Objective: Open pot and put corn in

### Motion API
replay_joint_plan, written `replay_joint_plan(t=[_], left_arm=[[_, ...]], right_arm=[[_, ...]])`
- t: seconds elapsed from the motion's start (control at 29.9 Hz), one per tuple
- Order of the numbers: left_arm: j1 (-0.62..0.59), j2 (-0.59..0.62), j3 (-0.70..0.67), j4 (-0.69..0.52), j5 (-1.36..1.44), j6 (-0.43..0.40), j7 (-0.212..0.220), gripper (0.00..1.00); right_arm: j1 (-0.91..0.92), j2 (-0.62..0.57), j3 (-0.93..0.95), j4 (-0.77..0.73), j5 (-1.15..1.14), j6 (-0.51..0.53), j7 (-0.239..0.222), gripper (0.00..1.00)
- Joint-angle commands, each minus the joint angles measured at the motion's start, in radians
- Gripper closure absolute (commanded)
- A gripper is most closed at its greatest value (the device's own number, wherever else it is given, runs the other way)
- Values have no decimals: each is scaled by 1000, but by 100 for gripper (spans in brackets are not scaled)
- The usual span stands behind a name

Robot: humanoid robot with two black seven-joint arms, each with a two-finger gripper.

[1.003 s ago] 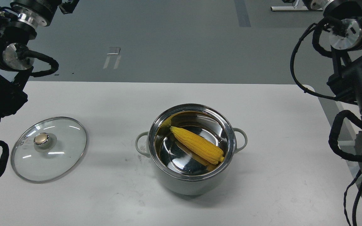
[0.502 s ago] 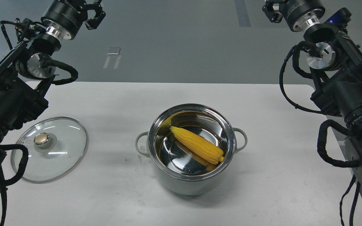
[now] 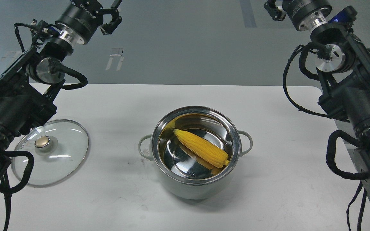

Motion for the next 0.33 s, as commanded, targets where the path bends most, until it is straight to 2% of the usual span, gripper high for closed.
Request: replay_joint_plan(t=[0.0,0.3], left_arm=[[-6,-7,1,-7,1,0,14,2],[2,-30,21,-9,1,0,10,2]], right_arm=[[-17,-24,0,0,7,31,3,0],[-30,-45,-3,11,7,38,-1,0]])
